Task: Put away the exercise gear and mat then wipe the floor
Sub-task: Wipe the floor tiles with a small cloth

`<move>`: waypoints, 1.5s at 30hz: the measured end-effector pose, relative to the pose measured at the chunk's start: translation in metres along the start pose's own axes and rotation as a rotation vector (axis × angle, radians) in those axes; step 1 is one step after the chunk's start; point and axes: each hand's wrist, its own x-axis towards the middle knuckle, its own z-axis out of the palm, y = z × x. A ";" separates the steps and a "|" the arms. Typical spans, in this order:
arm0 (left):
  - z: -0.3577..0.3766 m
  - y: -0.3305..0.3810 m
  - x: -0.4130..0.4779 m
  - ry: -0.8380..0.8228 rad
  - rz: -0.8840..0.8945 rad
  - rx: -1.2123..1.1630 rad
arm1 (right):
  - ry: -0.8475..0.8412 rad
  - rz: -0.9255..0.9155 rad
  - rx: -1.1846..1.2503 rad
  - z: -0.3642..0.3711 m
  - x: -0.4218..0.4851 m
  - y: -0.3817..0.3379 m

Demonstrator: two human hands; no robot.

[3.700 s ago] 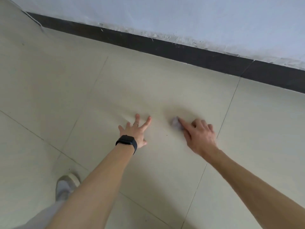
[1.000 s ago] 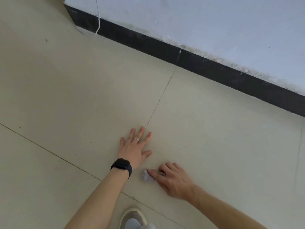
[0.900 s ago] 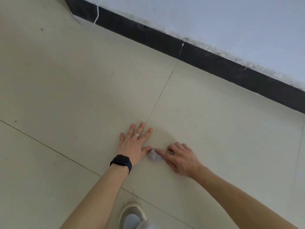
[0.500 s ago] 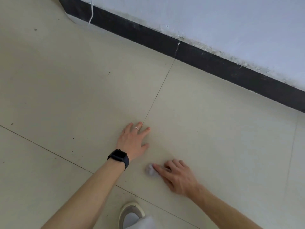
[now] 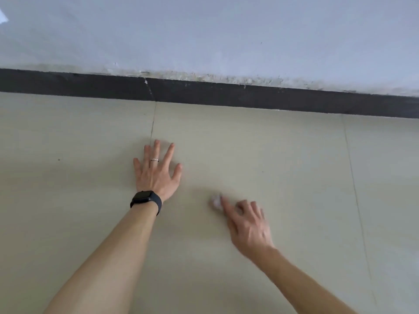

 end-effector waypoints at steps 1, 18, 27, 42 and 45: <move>0.005 0.007 0.007 0.000 -0.009 -0.023 | -0.104 -0.221 0.003 0.001 -0.019 -0.013; 0.025 0.018 0.019 0.082 -0.097 -0.043 | 0.050 0.204 0.016 0.008 0.093 0.006; 0.027 0.018 0.018 0.082 -0.092 -0.029 | 0.184 0.600 -0.063 -0.032 0.110 0.124; 0.031 0.020 0.022 0.087 -0.091 -0.015 | 0.242 0.574 -0.134 -0.023 0.204 0.135; 0.032 0.020 0.022 0.109 -0.081 -0.028 | 0.312 1.177 -0.017 -0.040 0.221 0.172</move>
